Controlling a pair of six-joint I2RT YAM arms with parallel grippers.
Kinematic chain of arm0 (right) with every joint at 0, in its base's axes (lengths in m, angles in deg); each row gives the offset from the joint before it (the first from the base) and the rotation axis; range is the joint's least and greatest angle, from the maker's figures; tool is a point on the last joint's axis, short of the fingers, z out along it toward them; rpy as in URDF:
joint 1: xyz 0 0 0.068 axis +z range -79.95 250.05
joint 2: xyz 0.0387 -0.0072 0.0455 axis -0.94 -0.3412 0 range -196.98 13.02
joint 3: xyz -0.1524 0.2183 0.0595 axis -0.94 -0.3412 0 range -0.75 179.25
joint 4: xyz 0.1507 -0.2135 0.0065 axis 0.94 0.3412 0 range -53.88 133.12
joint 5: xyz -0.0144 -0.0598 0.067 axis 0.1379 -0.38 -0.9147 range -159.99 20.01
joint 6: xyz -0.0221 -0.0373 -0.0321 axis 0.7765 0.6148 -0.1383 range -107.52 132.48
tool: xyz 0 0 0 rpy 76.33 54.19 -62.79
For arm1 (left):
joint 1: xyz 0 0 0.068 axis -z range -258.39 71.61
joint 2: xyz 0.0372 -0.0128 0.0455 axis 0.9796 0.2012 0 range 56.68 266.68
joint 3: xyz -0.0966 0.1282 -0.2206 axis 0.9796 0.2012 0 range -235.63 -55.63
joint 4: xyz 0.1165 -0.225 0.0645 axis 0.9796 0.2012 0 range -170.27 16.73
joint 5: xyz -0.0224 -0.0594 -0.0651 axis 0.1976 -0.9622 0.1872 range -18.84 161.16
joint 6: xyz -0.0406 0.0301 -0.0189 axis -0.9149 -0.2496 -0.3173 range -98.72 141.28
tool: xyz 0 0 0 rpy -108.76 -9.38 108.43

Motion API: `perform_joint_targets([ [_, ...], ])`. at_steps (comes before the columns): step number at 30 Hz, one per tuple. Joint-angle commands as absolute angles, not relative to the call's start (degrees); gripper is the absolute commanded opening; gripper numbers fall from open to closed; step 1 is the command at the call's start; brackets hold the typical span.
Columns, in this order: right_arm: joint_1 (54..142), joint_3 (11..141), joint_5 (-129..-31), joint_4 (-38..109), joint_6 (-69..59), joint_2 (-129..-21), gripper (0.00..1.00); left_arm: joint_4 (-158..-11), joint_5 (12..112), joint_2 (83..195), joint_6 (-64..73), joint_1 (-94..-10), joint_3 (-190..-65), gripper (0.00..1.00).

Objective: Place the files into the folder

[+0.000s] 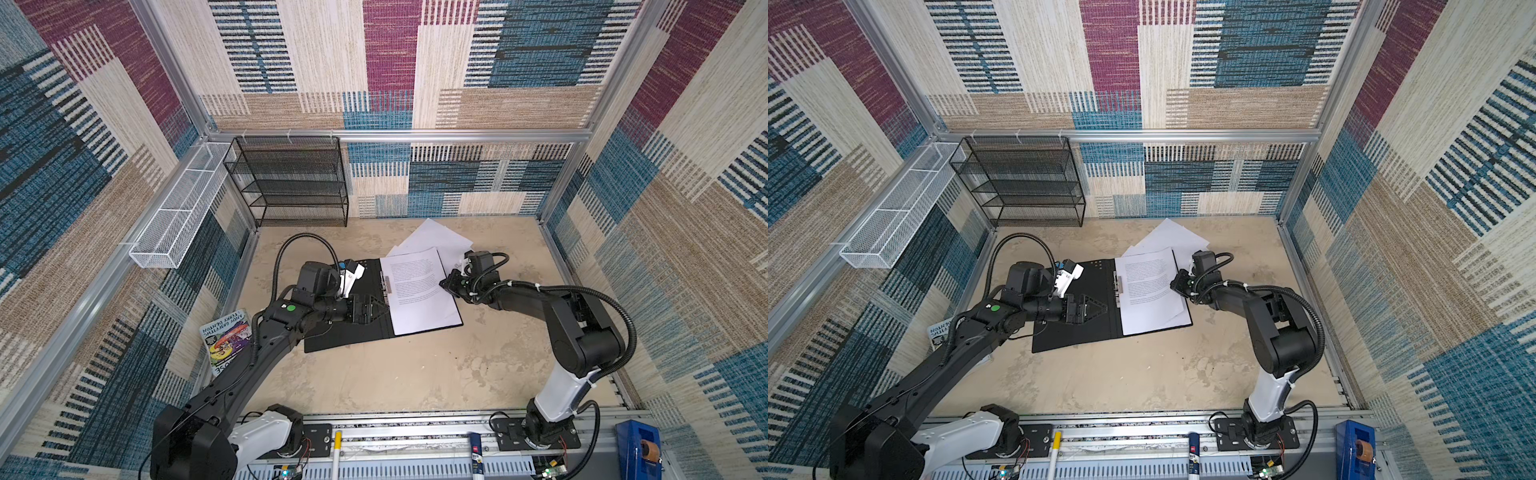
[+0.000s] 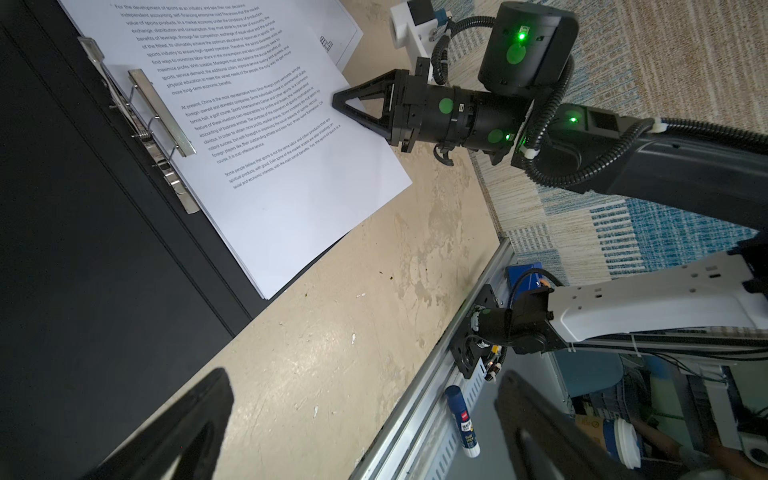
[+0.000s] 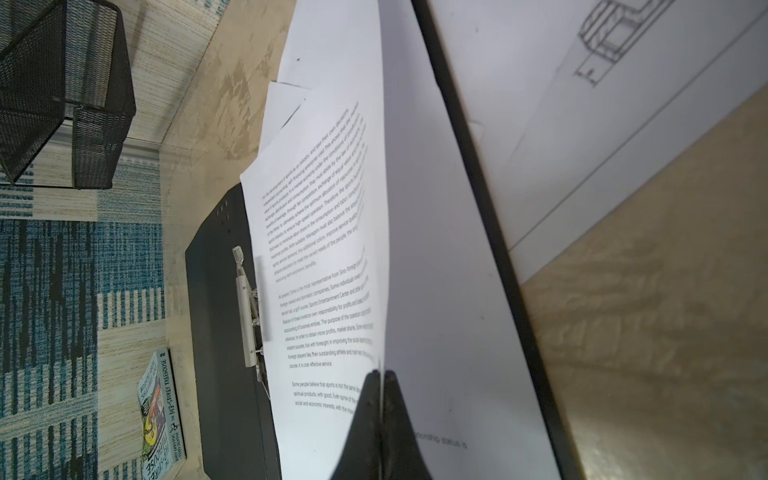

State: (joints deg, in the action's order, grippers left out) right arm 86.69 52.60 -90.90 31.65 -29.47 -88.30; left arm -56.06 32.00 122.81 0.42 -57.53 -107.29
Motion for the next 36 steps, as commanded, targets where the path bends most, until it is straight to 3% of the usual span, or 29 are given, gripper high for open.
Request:
perform_joint_targets([
  [1, 86.75, 52.34, -90.70, 29.70, -30.06, -87.94, 0.00, -56.88, 31.43, 122.93, -0.14, -57.56, -107.33, 0.99],
  [17, 87.45, 51.91, -90.79, 29.44, -30.59, -87.98, 0.08, -56.89, 31.23, 123.21, -0.51, -57.65, -107.31, 0.99],
  [22, 87.54, 51.90, -90.78, 29.45, -30.50, -88.06, 0.15, -56.90, 31.17, 123.21, -0.60, -57.65, -107.35, 0.99],
  [25, 87.54, 52.07, -89.92, 30.35, -30.49, -87.88, 0.28, -56.87, 31.17, 123.30, -0.58, -57.65, -107.25, 0.99],
  [31, 87.54, 52.72, -86.65, 33.36, -29.55, -86.68, 0.73, -55.97, 32.56, 123.21, -0.43, -57.65, -107.48, 0.99],
  [36, 87.45, 55.04, -80.37, 39.45, -28.07, -85.38, 0.95, -54.38, 35.91, 123.21, -0.16, -57.65, -107.83, 0.99],
])
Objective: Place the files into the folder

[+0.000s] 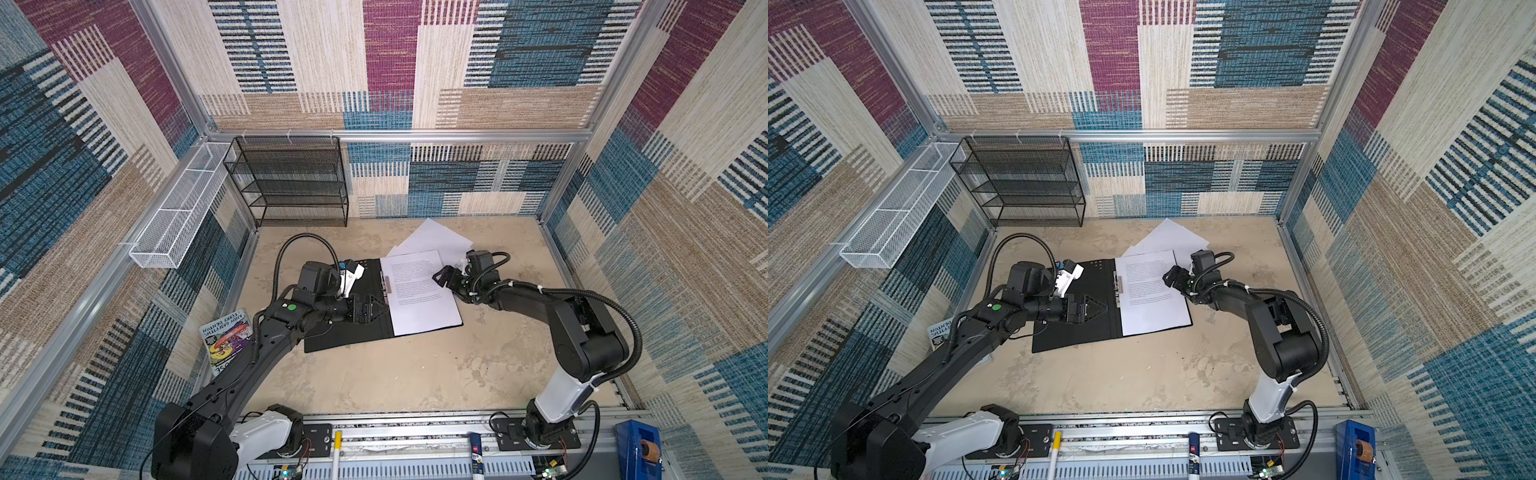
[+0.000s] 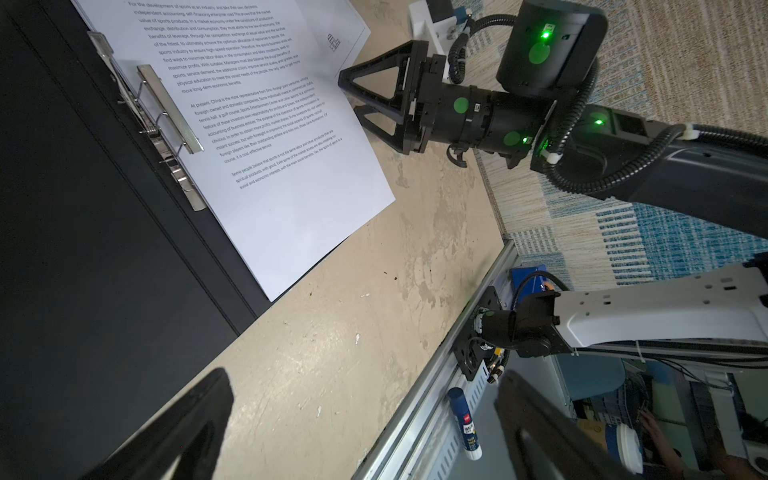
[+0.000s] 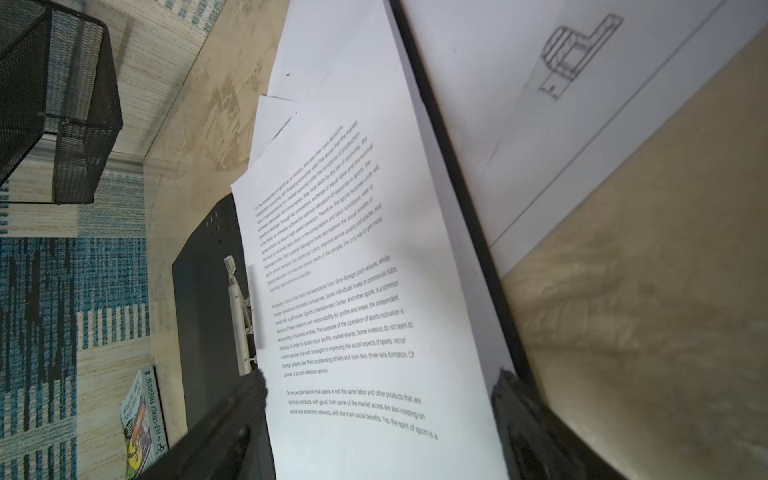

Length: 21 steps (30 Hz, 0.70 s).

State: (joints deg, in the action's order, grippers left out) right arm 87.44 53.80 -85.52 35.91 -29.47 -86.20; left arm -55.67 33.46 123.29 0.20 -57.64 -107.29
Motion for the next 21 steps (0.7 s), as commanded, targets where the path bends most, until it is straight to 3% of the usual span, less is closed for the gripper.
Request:
perform_joint_targets([
  [1, 87.46, 55.79, -78.96, 40.76, -27.71, -85.26, 0.98, -53.75, 37.18, 123.13, -0.23, -57.65, -107.91, 0.99],
  [5, 86.96, 61.37, -74.03, 46.18, -25.42, -86.98, 1.00, -51.18, 44.78, 123.46, -2.55, -57.65, -107.93, 0.99],
  [21, 83.52, 89.56, -84.79, 46.31, -16.00, -107.61, 1.00, -58.44, 56.25, 140.87, -19.54, -59.94, -107.14, 0.99],
])
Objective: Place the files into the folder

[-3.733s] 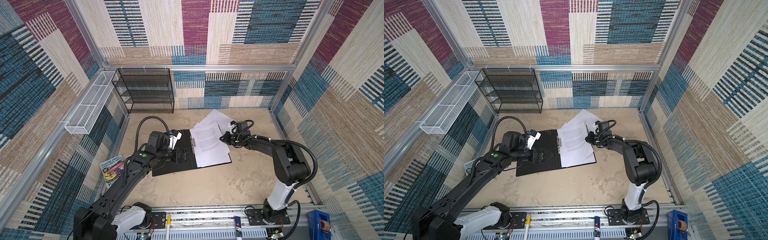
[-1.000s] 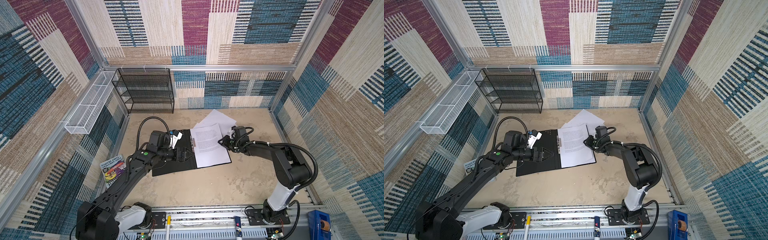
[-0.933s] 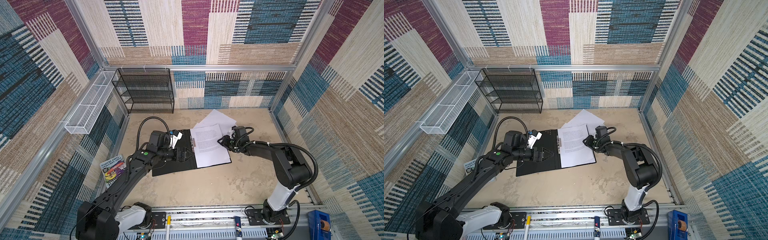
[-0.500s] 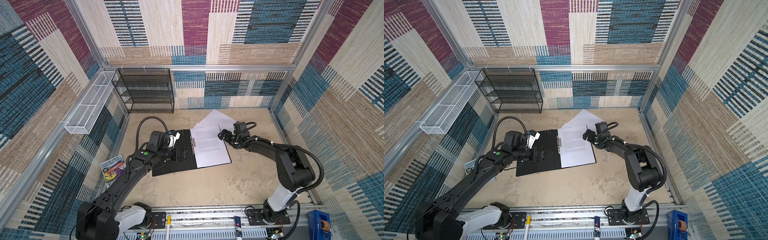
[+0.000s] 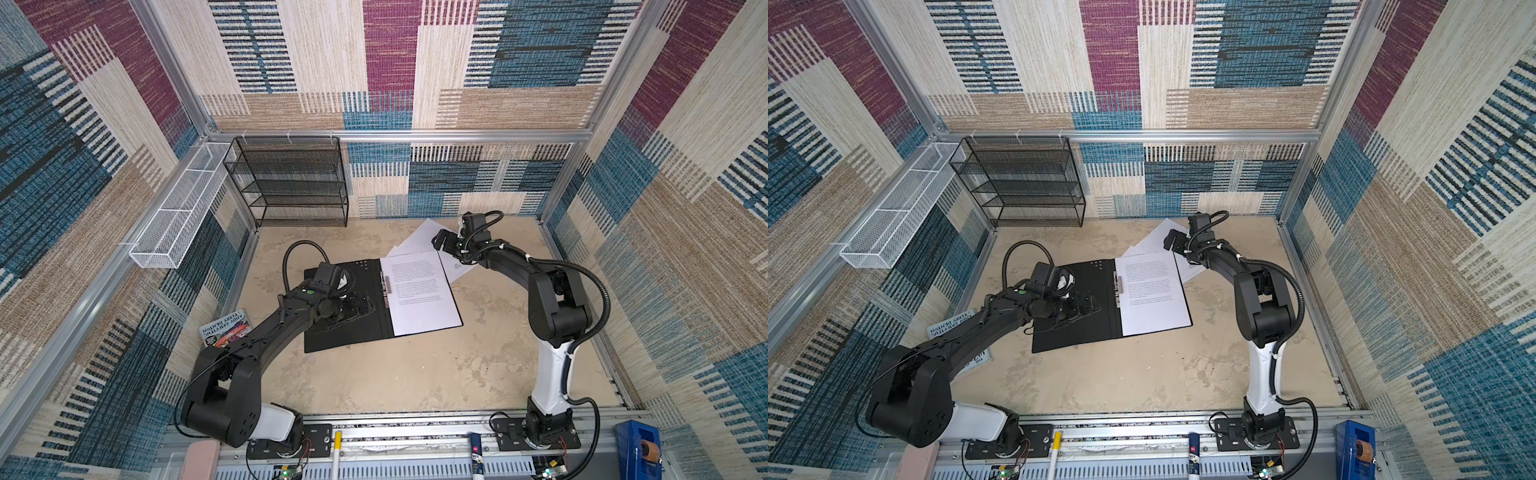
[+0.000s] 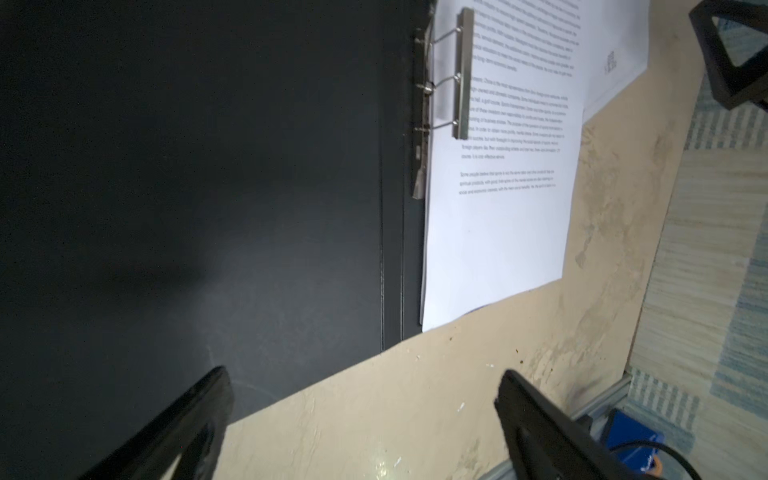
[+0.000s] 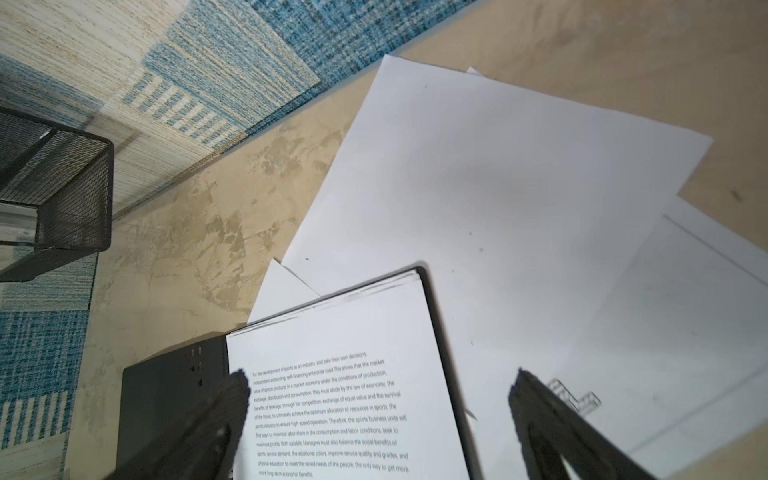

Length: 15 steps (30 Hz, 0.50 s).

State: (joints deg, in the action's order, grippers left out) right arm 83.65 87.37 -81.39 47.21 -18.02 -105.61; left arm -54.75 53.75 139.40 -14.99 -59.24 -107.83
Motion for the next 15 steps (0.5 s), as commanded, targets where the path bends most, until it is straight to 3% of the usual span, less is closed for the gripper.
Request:
perform_joint_targets([
  [1, 83.45, 90.39, -85.60, 46.26, -15.83, -108.69, 1.00, -59.25, 55.34, 142.02, -19.93, -60.52, -107.13, 0.99],
  [15, 82.50, 85.25, -89.10, 43.73, -15.86, -110.36, 1.00, -66.91, 54.94, 148.60, -27.59, -65.05, -102.11, 0.99],
])
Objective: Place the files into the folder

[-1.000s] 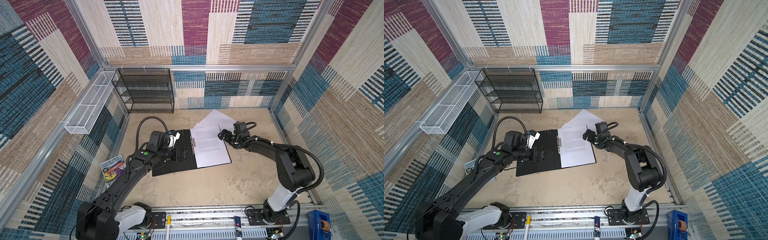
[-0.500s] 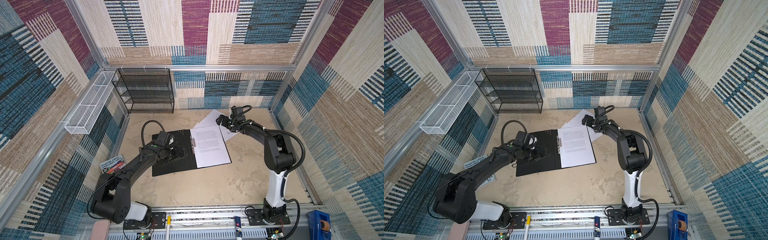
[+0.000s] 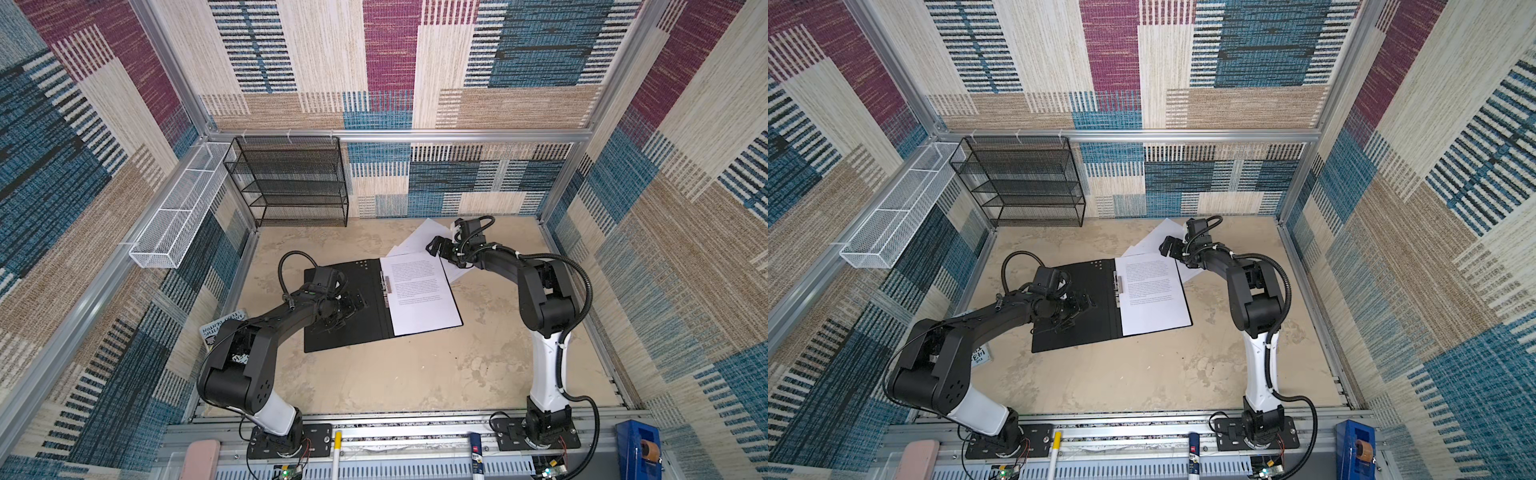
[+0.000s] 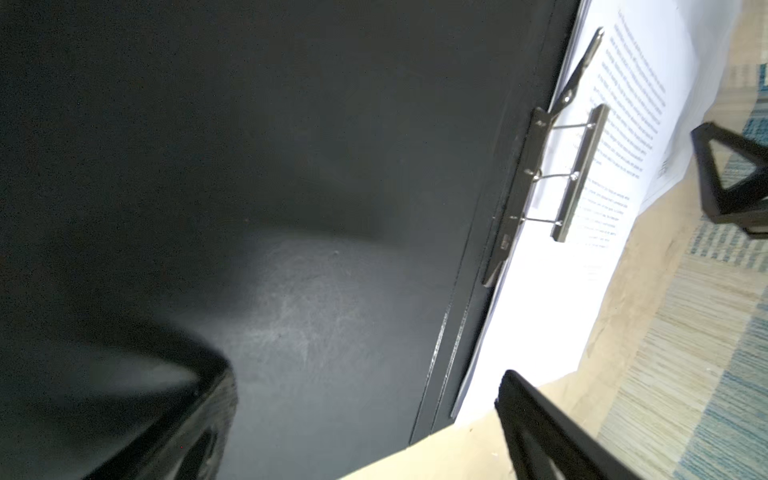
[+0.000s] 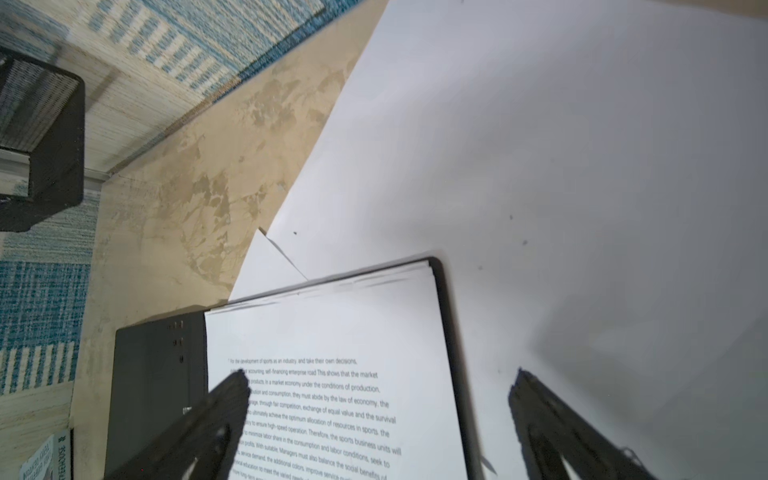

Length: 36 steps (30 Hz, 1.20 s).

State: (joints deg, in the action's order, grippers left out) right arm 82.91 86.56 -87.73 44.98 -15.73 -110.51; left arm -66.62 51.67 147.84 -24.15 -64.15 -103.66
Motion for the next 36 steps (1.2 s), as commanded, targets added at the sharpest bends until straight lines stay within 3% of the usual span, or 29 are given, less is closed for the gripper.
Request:
perform_joint_targets([
  [1, 82.21, 83.91, -89.68, 43.04, -16.28, -109.77, 1.00, -66.95, 55.68, 148.41, -28.55, -65.49, -101.50, 0.99],
  [15, 73.46, 69.46, -90.69, 41.04, -19.07, -101.13, 1.00, -67.34, 58.09, 143.65, -33.34, -70.39, -96.85, 0.99],
  [24, 66.61, 67.12, -87.30, 44.02, -16.73, -96.02, 1.00, -68.09, 56.93, 142.25, -33.30, -70.48, -95.49, 0.99],
  [29, 66.85, 65.79, -86.17, 44.69, -15.50, -91.15, 1.00, -69.38, 52.86, 142.59, -31.77, -70.49, -97.11, 0.99],
  [36, 74.41, 66.96, -88.97, 46.65, -14.00, -89.23, 1.00, -69.64, 44.61, 141.05, -28.58, -69.96, -99.57, 0.99],
])
